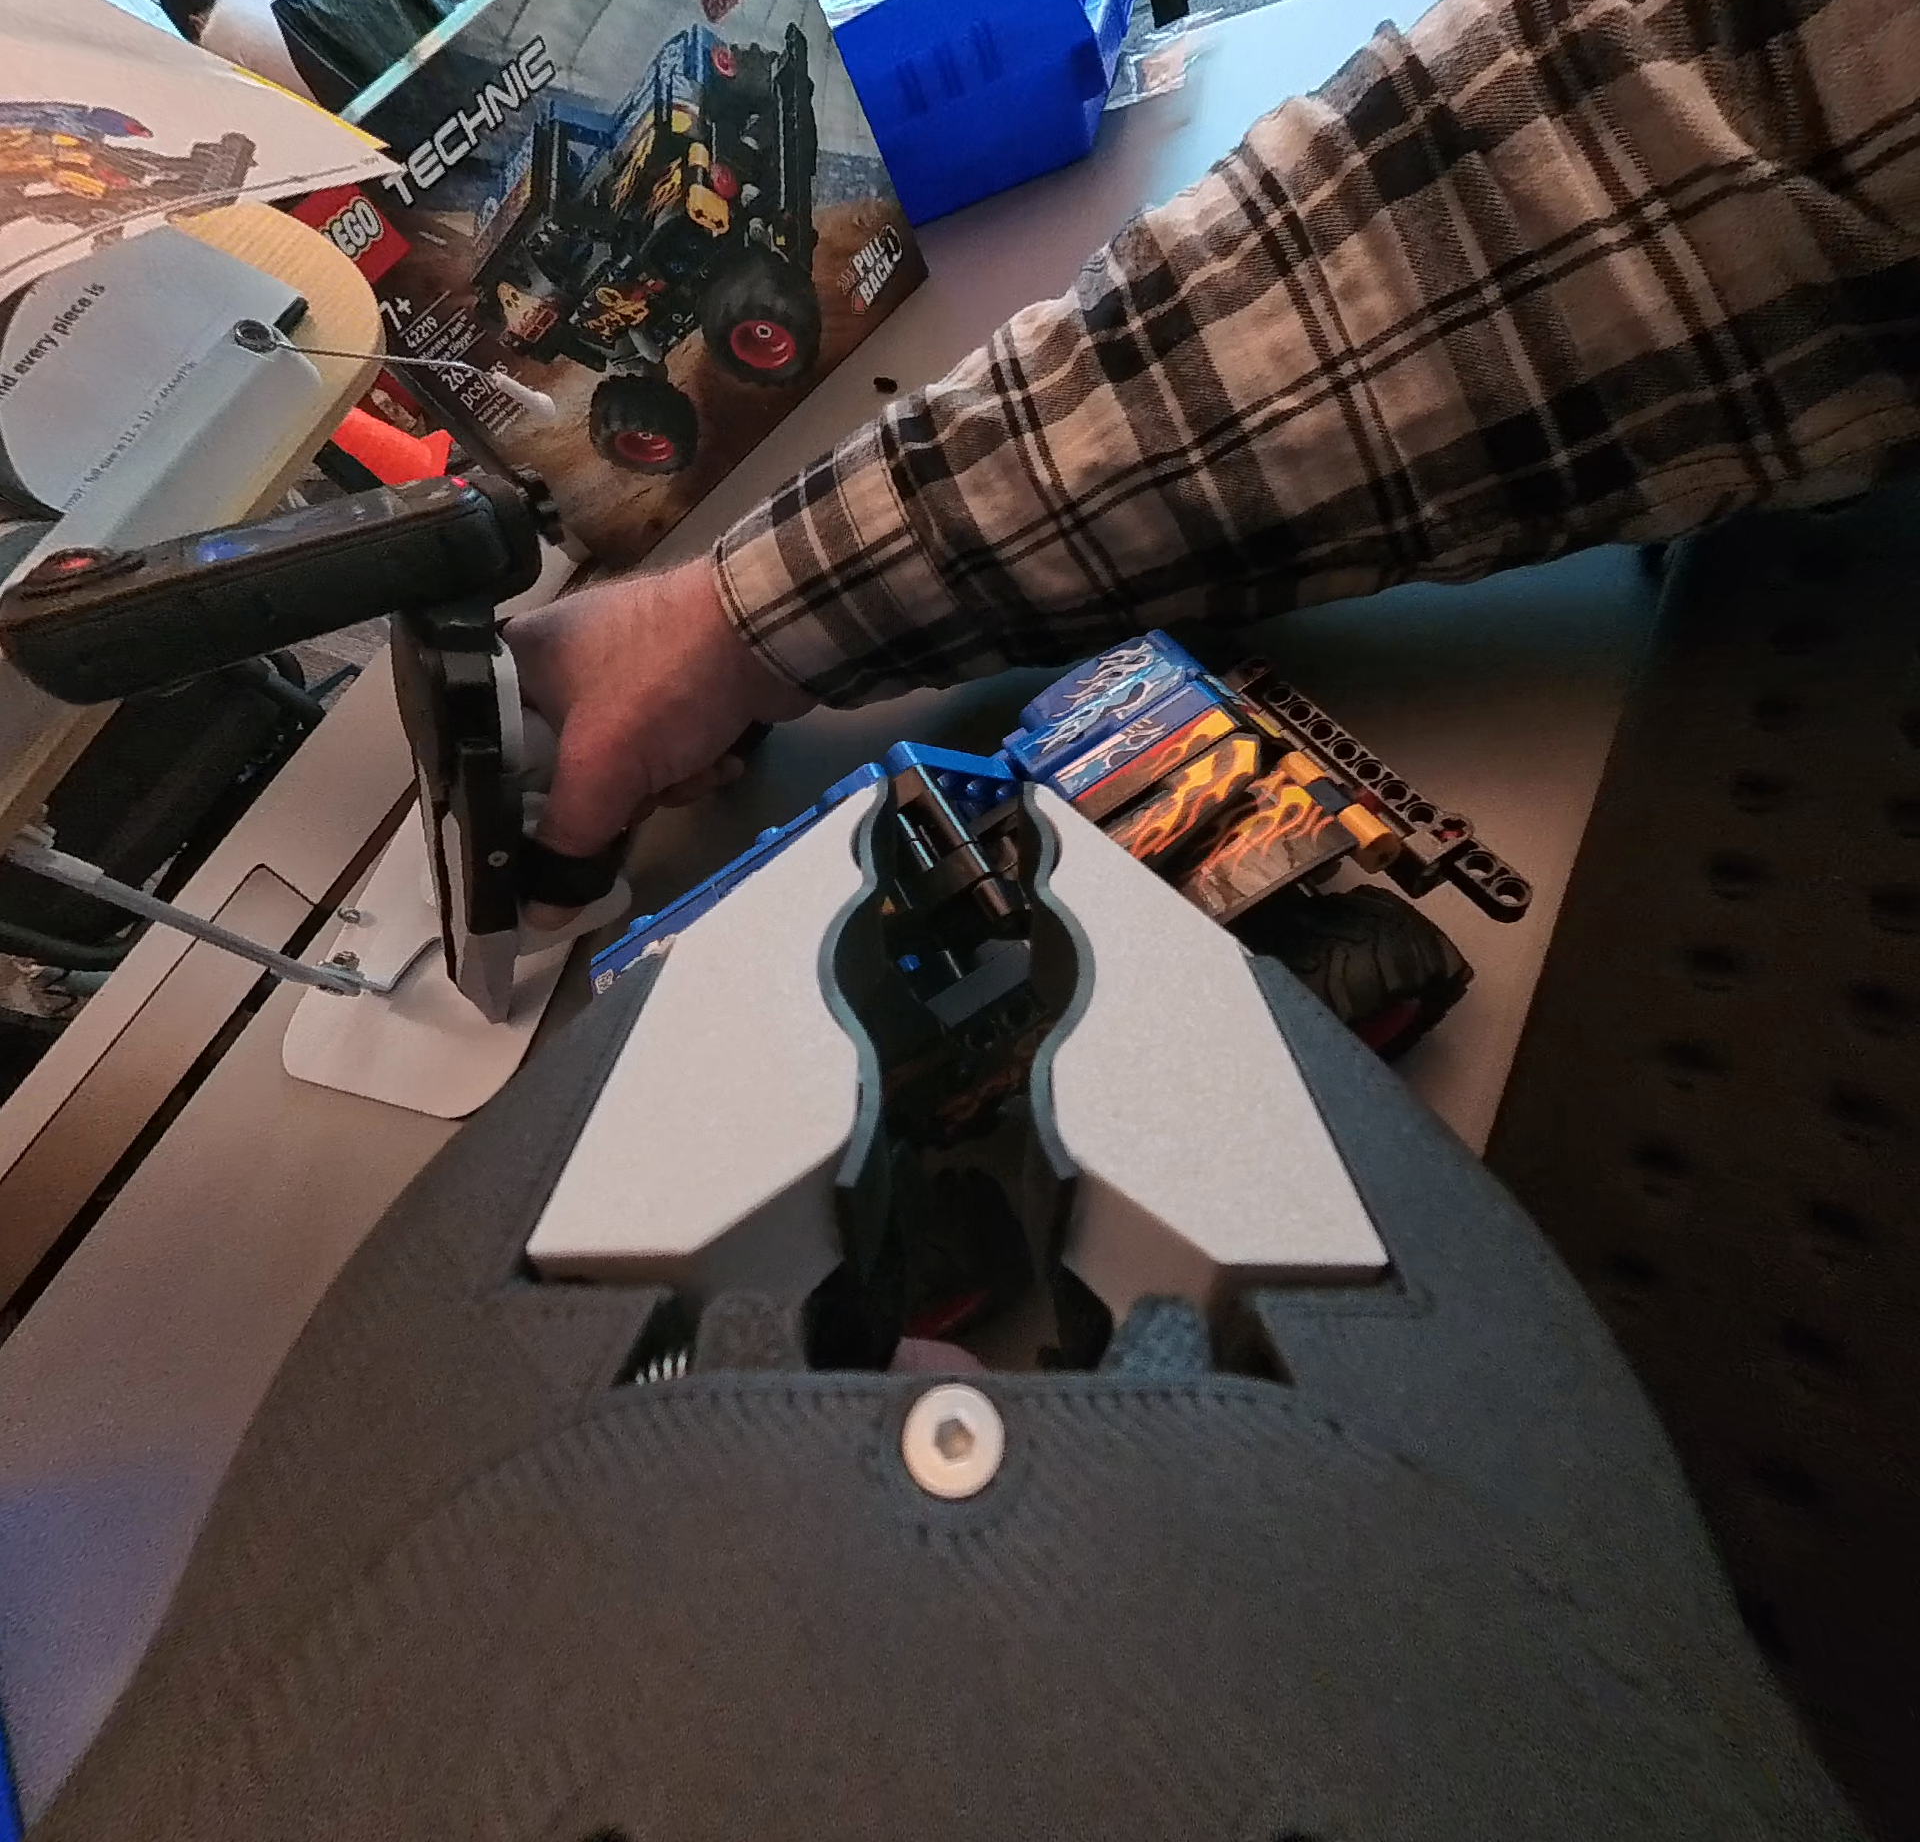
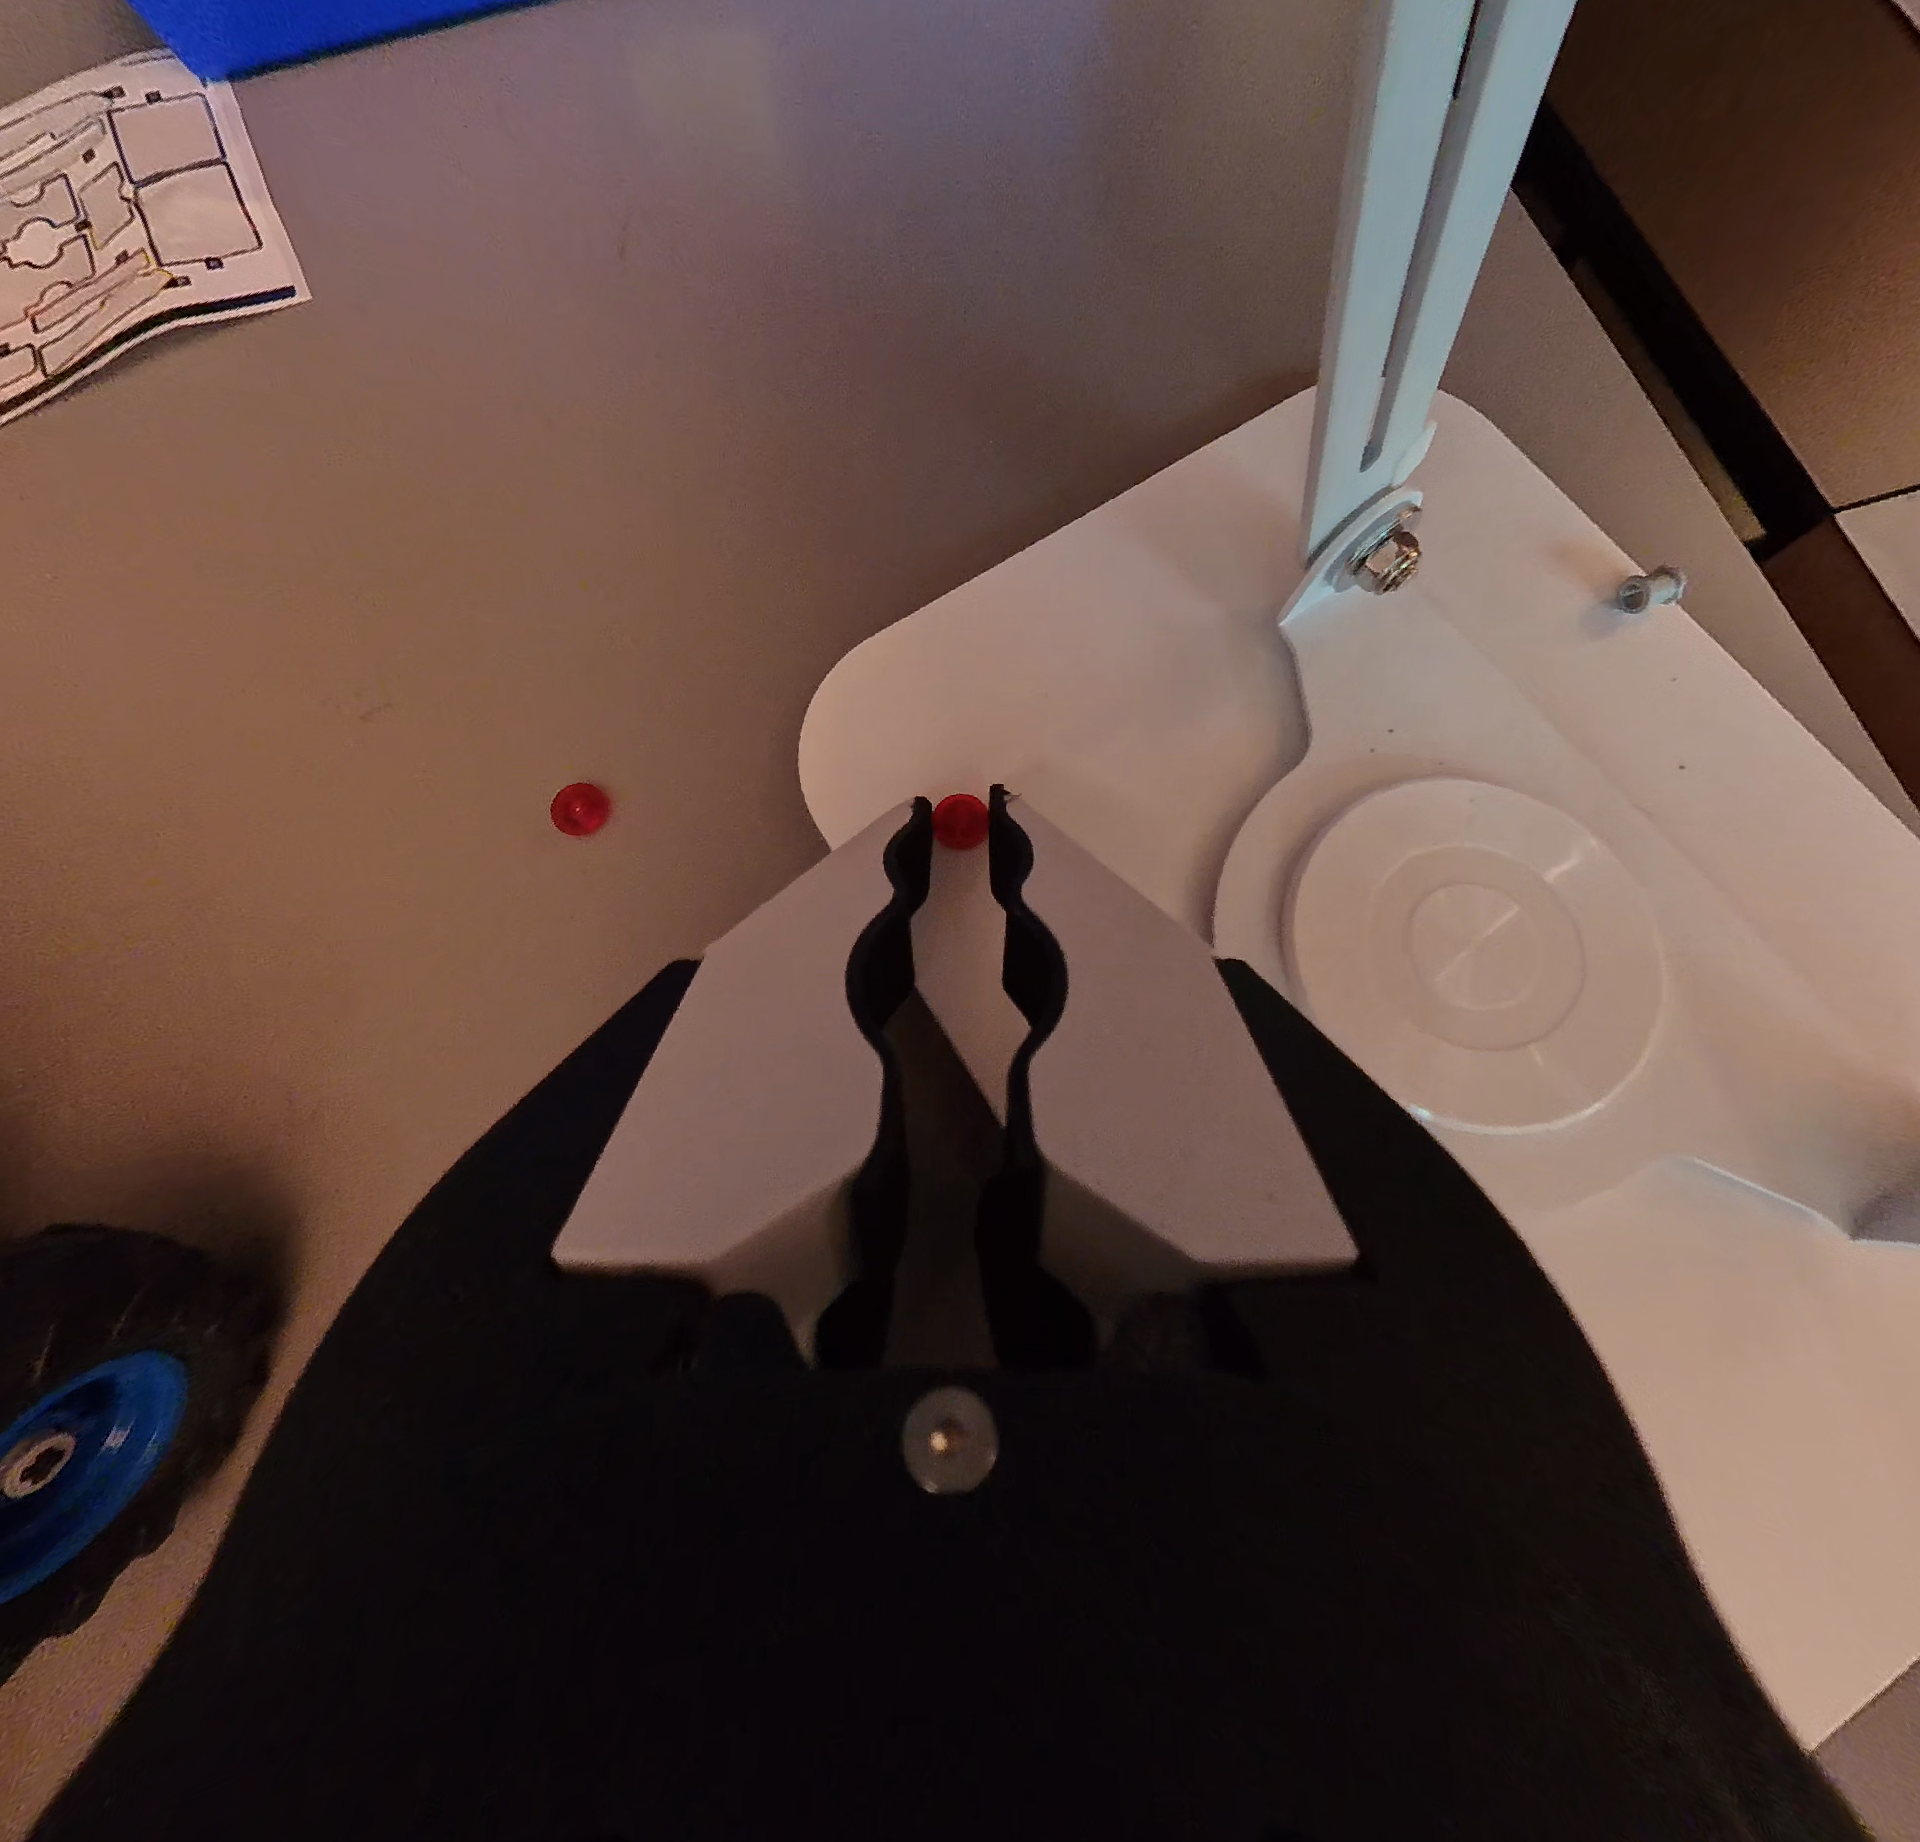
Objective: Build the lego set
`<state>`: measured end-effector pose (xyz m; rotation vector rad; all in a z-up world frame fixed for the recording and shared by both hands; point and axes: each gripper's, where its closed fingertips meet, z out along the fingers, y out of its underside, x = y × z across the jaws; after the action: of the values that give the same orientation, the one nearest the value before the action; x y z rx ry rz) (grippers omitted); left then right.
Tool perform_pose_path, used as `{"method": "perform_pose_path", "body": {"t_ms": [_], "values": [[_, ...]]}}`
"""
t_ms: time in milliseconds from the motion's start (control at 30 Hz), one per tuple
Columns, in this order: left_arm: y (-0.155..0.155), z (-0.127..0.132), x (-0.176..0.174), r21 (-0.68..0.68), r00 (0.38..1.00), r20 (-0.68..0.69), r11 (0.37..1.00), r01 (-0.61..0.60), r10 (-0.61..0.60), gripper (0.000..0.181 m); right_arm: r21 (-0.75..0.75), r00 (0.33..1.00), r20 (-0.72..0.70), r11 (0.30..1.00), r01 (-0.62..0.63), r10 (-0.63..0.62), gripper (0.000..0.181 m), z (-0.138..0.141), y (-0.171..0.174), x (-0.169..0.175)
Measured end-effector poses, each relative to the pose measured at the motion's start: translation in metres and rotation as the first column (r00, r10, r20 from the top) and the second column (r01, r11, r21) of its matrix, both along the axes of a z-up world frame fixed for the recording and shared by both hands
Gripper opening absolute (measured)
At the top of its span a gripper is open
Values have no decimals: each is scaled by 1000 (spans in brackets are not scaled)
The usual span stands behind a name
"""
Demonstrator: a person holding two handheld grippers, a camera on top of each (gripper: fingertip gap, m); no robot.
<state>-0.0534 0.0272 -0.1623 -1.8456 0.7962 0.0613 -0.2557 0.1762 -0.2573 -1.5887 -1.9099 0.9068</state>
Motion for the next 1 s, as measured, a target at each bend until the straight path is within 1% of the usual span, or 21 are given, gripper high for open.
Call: {"method": "perform_pose_path", "body": {"t_ms": [167, 267, 367, 533, 633, 700, 800, 867, 933, 1000], "values": [[0, 0, 0, -5, 1000, 2, 1000, -1, 1, 23, -39, 1000, -24, 999, -5, 5, 9, 6, -7, 9], [0, 0, -2, -14, 1000, -7, 1000, -5, 5, 23, -60, 999, -46, 998, -21, 18, 9, 14, -20, 32], [2, 0, -7, -30, 999, -31, 999, -13, 12, 21, -104, 995, -101, 994, -25, 15, 9, 37, -37, 69], [4, 0, -21, -78, 998, -53, 996, -42, 38, 21, -167, 978, -208, 986, -8, -28, 9, 77, -67, 146], [5, 0, -27, -91, 994, -89, 994, -68, 60, 22, -190, 962, -268, 982, 2, -53, 9, 90, -84, 193], [7, 0, -30, -106, 992, -109, 991, -78, 67, 21, -183, 953, -299, 983, -10, -46, 8, 91, -98, 216], [10, 1, -30, -115, 985, -156, 989, -89, 70, 26, -171, 945, -325, 985, -31, -27, 8, 85, -114, 235], [14, 0, -30, -108, 981, -184, 990, -88, 67, 28, -167, 945, -326, 985, -49, -8, 8, 77, -122, 240], [16, -4, -27, -134, 989, -138, 988, -76, 57, 31, -168, 945, -327, 983, -71, 12, 8, 72, -129, 242], [18, -6, -30, -144, 985, -157, 985, -97, 74, 34, -139, 949, -313, 986, -90, 42, 8, 66, -135, 243]]}}
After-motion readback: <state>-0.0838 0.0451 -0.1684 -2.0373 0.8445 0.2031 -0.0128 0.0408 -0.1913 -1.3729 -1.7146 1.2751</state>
